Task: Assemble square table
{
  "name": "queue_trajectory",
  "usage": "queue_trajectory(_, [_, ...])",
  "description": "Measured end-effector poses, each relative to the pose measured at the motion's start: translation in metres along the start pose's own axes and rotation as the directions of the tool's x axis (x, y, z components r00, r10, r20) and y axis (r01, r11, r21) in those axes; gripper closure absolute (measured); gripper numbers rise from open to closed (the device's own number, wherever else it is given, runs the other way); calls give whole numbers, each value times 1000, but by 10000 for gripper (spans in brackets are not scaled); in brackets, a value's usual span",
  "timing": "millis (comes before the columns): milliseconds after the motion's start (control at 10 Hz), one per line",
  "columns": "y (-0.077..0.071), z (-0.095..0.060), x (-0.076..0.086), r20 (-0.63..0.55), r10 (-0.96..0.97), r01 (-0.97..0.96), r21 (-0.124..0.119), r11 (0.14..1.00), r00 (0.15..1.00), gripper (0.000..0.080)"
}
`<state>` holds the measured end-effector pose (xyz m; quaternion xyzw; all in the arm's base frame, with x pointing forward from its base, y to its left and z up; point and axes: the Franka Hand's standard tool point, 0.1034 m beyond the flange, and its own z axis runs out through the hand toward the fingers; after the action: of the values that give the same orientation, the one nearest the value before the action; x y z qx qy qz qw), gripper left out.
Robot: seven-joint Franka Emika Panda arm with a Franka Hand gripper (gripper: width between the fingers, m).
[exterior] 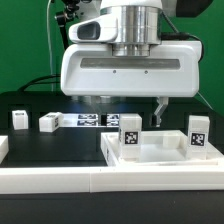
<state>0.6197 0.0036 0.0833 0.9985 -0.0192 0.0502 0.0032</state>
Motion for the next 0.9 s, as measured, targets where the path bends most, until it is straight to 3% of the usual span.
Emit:
queue_trajectory(200, [1,0,0,0,-14,14,-2,1000,1000,150])
queue_trajectory(300, [1,0,0,0,-14,14,-2,1000,1000,251])
queue_trajectory(400, [1,0,0,0,-13,13,-2,1000,1000,251])
queue_trajectory(500, [1,0,0,0,16,-16,-2,1000,1000,453])
queue_trajectory(600, [1,0,0,0,16,-16,-3,1000,1000,510])
queue_trajectory(900, [1,0,0,0,239,-239,-2,971,971,510])
